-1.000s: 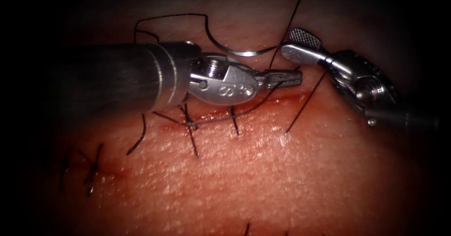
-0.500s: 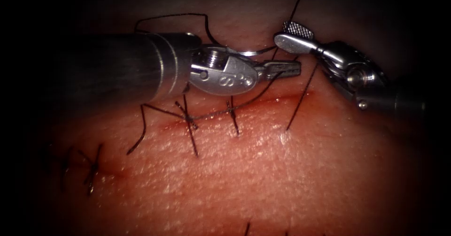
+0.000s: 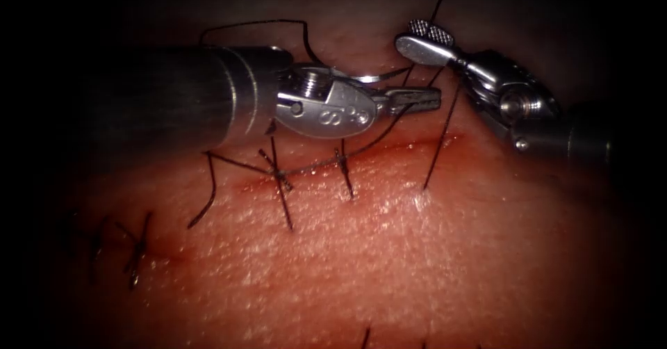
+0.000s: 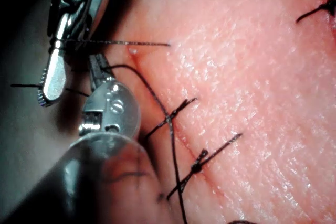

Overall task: Wound Closure
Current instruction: Pick up suture tail with right jaws, then pull downward, through loops, with right hand while pulling upward on working end of suture with left gripper to tighten

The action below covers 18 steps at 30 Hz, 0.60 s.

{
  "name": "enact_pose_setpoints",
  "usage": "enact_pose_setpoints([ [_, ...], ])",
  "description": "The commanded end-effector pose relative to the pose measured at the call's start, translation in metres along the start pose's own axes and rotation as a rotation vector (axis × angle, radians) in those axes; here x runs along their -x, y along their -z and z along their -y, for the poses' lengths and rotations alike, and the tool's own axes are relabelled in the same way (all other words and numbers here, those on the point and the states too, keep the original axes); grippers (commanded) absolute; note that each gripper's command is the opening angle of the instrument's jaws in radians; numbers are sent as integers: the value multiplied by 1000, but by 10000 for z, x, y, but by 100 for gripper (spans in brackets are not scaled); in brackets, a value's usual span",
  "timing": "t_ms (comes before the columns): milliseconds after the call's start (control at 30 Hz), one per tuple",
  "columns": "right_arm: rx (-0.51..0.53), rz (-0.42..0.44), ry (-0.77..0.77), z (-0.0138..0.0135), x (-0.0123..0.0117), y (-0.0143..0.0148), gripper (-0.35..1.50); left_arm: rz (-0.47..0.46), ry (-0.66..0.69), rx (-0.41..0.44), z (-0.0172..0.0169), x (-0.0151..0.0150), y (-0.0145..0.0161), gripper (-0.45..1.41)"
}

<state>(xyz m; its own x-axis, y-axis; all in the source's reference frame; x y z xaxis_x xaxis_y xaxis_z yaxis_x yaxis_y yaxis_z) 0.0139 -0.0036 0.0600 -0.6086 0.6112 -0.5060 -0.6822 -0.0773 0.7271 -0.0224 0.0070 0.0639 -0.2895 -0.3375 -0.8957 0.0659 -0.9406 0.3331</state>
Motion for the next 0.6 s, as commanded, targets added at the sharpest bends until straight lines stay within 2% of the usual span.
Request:
enact_pose_setpoints([
  [33,3,-6,-4,5,5,-6,-35,0,-3,-2,4,5,-6,-45],
  [367,-6,-17,-32,16,15,9,-35,-5,-4,2,1,4,0,-45],
  [600,-42,-20,41,28,36,44,-35,0,-2,9,1,5,20,-45],
])
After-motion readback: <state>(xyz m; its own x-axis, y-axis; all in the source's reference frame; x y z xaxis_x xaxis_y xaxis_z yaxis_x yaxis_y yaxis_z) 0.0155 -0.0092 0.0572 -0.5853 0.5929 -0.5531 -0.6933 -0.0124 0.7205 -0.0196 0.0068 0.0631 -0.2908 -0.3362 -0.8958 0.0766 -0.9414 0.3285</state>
